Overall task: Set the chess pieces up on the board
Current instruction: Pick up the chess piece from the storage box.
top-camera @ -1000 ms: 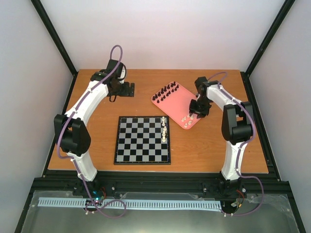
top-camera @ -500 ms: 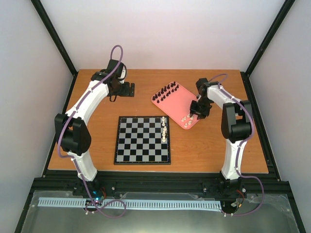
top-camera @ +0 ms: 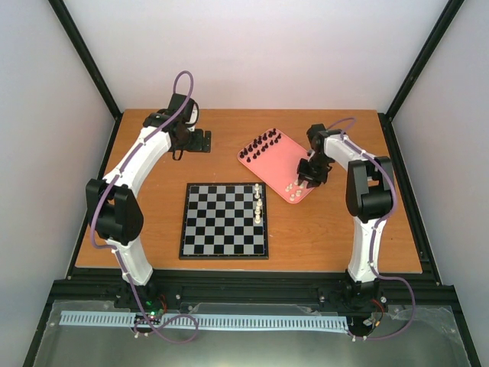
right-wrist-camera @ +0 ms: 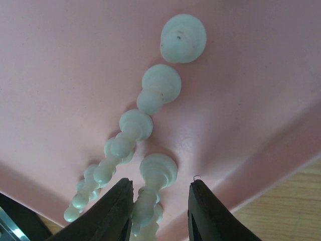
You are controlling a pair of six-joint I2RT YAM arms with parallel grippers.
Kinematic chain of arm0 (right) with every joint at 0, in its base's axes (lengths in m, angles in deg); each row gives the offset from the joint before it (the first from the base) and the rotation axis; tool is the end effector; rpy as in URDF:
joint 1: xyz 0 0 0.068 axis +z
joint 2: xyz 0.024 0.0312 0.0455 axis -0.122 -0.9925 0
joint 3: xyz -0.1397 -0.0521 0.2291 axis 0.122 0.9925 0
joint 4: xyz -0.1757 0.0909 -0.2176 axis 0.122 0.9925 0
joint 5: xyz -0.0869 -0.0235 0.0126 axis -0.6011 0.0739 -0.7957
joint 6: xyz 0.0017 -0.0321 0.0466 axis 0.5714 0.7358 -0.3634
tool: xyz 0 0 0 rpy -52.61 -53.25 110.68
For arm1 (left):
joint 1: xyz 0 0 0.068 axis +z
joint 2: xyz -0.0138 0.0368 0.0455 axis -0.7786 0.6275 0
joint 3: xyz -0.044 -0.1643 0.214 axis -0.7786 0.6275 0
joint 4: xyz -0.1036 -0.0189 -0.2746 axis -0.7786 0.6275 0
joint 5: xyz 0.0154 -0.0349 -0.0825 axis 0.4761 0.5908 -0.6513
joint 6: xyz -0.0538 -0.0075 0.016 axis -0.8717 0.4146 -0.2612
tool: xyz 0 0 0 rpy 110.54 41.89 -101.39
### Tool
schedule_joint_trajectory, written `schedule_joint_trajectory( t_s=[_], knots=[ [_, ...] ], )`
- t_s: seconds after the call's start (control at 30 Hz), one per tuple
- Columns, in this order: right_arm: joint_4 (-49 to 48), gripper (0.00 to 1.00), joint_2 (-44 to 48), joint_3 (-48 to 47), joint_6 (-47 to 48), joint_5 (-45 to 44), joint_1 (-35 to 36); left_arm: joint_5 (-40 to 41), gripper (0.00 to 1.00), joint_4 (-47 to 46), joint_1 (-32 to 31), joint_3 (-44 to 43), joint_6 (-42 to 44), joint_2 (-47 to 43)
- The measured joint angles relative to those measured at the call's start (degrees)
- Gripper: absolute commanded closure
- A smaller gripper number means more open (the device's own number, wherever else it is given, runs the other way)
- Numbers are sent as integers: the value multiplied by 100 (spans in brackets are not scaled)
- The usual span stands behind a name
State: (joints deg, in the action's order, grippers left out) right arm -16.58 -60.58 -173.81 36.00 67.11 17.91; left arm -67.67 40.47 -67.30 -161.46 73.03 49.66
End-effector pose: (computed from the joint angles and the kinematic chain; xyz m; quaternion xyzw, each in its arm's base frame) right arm 0.4230 0.0912 0.1444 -0.1278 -0.9841 -0.1224 0.0177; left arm 0.4085 -0.1170 0.3008 0.0201 0.9640 -0.0491 0.2606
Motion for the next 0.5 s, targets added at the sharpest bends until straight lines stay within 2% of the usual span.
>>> schedule_joint_trajectory(
  t_s=[0.1, 0.23, 0.33, 0.5],
  knots=[
    [-7, 69, -42, -24, -13, 2, 0, 15, 0, 0, 0, 0, 0, 0],
    [-9, 81, -68, -160, -7, -4, 0, 24, 0, 0, 0, 0, 2, 0],
    [-11, 86, -68, -260, 11, -4, 0, 39, 0, 0, 0, 0, 2, 0],
    [4, 87, -68, -282, 31, -9, 0, 68, 0, 2, 0, 0, 4, 0]
  ],
)
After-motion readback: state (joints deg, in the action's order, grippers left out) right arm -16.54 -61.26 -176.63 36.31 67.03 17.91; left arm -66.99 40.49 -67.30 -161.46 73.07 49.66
